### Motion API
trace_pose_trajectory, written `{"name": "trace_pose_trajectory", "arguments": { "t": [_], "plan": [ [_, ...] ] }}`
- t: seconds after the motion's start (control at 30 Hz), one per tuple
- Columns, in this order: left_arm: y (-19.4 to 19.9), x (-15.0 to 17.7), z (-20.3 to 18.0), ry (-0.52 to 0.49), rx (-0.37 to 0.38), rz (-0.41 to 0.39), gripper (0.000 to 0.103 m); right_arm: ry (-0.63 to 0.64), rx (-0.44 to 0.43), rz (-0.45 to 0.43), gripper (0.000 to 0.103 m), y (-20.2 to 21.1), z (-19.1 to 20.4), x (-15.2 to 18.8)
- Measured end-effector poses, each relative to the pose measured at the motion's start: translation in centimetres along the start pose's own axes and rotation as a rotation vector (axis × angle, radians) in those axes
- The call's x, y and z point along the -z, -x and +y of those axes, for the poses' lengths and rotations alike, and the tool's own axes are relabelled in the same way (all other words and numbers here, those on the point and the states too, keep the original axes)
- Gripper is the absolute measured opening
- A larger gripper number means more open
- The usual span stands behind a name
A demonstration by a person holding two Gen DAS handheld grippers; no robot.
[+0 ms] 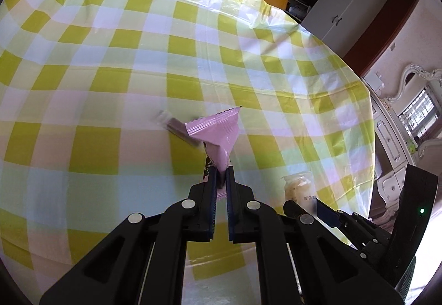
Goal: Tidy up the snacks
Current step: 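Carry pink wrapper and cookie bag to the white box and open both grippers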
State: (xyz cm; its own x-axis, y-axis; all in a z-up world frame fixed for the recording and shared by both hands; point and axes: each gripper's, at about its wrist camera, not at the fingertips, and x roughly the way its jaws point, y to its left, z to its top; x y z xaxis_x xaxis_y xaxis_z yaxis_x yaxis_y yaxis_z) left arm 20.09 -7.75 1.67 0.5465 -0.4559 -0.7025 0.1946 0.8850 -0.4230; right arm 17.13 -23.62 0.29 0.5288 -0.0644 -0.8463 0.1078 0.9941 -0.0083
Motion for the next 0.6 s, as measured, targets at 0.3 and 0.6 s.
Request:
{"name": "trace_pose_trajectory", "arguments": {
  "t": [0.3, 0.6],
  "plan": [
    [-1.6, 3.2, -7.8, -0.144, 0.131, 0.100, 0.005, -0.041, 0.100, -0.002, 0.036, 2.3, -5.6, 2.0],
    [-2.3, 6.7, -13.6, -0.259, 0.214, 0.189, 0.005, -0.109, 0.170, 0.017, 0.036, 4.3, -11.2, 4.8]
  ]
}}
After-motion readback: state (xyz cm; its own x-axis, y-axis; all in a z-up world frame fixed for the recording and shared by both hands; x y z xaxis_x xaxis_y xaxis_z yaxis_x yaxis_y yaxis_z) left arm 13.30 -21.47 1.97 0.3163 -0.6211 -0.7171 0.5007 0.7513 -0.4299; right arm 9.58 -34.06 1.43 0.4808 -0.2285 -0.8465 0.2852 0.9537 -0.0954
